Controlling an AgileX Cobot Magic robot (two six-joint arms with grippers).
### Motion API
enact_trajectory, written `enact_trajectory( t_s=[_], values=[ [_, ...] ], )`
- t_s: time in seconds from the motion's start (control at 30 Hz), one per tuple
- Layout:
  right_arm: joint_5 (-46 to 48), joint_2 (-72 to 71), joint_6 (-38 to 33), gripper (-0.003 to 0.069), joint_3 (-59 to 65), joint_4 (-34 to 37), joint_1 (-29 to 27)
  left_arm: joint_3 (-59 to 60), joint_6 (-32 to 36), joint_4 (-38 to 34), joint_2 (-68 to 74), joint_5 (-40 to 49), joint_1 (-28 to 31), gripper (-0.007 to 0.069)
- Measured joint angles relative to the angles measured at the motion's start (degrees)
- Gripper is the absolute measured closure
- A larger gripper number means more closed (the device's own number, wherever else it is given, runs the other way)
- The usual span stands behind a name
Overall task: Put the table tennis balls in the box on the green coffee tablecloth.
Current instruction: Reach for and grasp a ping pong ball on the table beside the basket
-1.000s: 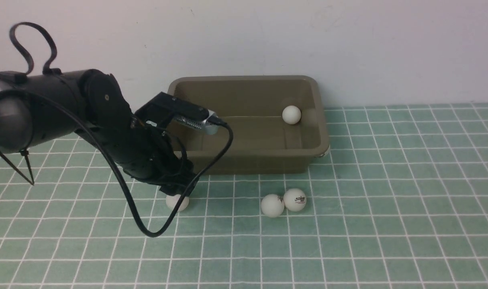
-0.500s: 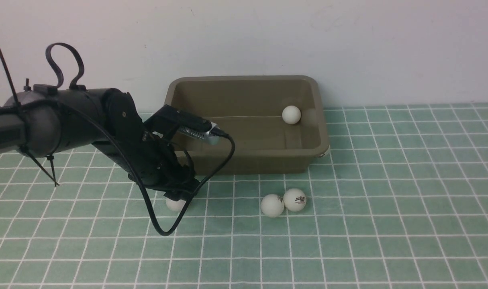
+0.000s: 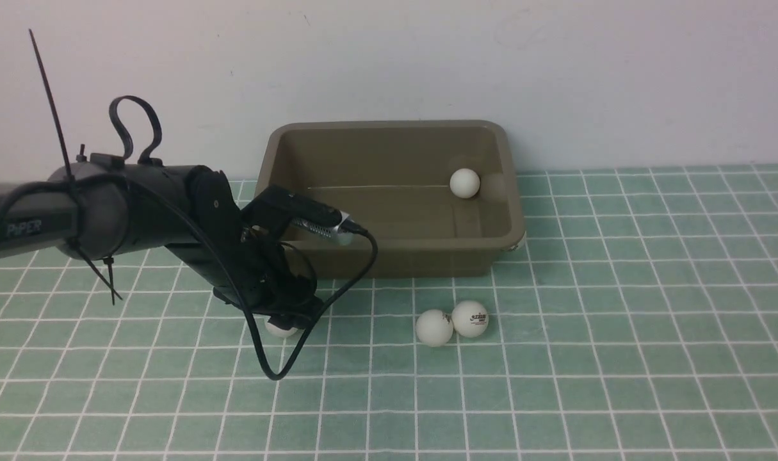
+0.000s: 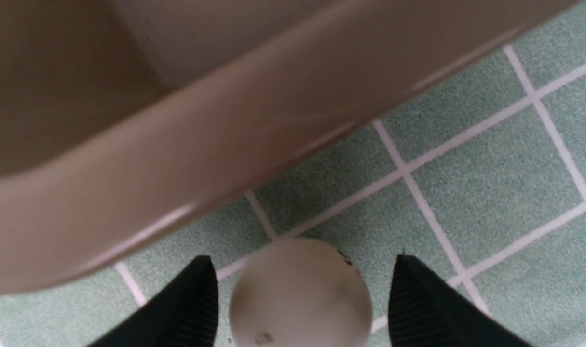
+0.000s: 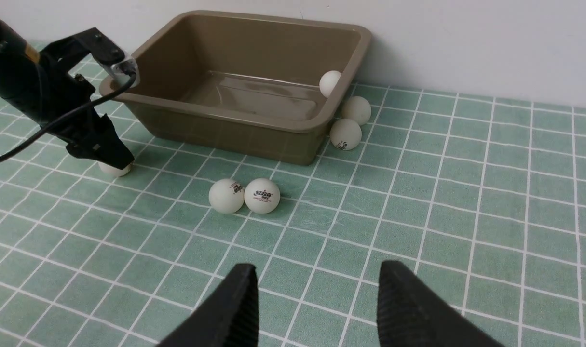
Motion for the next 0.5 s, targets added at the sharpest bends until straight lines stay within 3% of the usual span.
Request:
enact_trajectory(
  t_s=[0.13, 0.33, 0.5],
  values=[
    [0.1, 0.0, 0.0, 0.0344, 0.0, -0.1, 0.0, 0.0, 0.0, 0.0, 0.8, -0.6, 0.0, 0.0279],
    [0.1, 0.0, 0.0, 0.0344, 0.0, 0.0, 0.0, -0.1, 1.2, -0.9, -0.8, 2.4, -0.9, 0.0279],
    [-0.6, 0.0, 0.0, 0.0344, 0.0, 0.0, 0.0, -0.1, 6.8, -5.3, -7.7, 2.6, -4.0, 0.0279]
  ],
)
